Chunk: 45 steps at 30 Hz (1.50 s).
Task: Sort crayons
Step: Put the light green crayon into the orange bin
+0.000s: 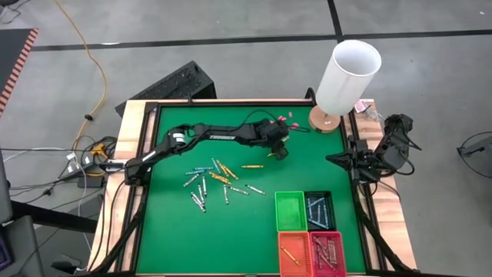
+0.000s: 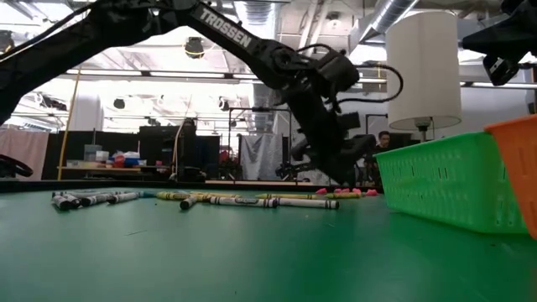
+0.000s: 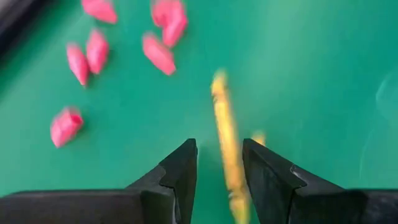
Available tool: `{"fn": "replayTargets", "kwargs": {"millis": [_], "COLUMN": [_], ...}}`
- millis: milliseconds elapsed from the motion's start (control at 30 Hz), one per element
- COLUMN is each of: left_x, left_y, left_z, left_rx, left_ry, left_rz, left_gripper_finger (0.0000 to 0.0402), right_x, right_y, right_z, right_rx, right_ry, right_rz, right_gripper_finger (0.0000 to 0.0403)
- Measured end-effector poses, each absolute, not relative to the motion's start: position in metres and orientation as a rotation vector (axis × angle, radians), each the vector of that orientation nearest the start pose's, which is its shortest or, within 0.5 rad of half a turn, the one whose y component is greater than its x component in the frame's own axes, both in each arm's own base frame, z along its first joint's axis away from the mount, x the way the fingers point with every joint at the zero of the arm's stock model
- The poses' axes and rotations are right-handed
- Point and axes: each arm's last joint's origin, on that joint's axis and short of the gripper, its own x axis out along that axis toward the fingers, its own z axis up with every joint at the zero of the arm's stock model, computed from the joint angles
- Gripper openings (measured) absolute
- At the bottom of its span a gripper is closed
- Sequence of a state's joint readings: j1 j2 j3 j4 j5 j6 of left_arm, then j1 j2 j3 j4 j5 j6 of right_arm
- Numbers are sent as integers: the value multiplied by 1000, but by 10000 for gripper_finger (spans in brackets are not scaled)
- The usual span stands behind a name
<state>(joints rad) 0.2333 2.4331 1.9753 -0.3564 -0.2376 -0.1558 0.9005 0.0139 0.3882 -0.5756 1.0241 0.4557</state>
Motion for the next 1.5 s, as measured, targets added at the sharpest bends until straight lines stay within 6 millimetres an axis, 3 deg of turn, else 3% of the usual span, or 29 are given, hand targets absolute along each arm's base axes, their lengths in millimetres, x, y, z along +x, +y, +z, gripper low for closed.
{"fn": "replayTargets", "kwargs": {"millis": [467, 667, 800, 1033, 1367, 1500], "left_x": [520, 531, 533, 535, 531, 529], "left_y": [127, 122, 116, 119, 132, 131], "left_z": [147, 168, 171, 135, 136, 134], "left_rx": [-138, -134, -95, -98, -124, -123], "left_ry": [785, 674, 670, 743, 759, 790], "left_rz": [455, 440, 421, 459, 442, 426], "left_gripper_finger": [118, 118, 118, 118, 118, 99], "right_x": [46, 46, 46, 46, 46, 46], "right_y": [19, 19, 19, 19, 19, 19], "right_z": [236, 236, 236, 236, 236, 236], "right_rx": [289, 290, 289, 289, 289, 289], "right_ry": [85, 85, 85, 85, 85, 85], "right_rz": [-146, -145, -145, -144, -143, -143], "right_gripper_finger": [0, 0, 0, 0, 0, 0]}}
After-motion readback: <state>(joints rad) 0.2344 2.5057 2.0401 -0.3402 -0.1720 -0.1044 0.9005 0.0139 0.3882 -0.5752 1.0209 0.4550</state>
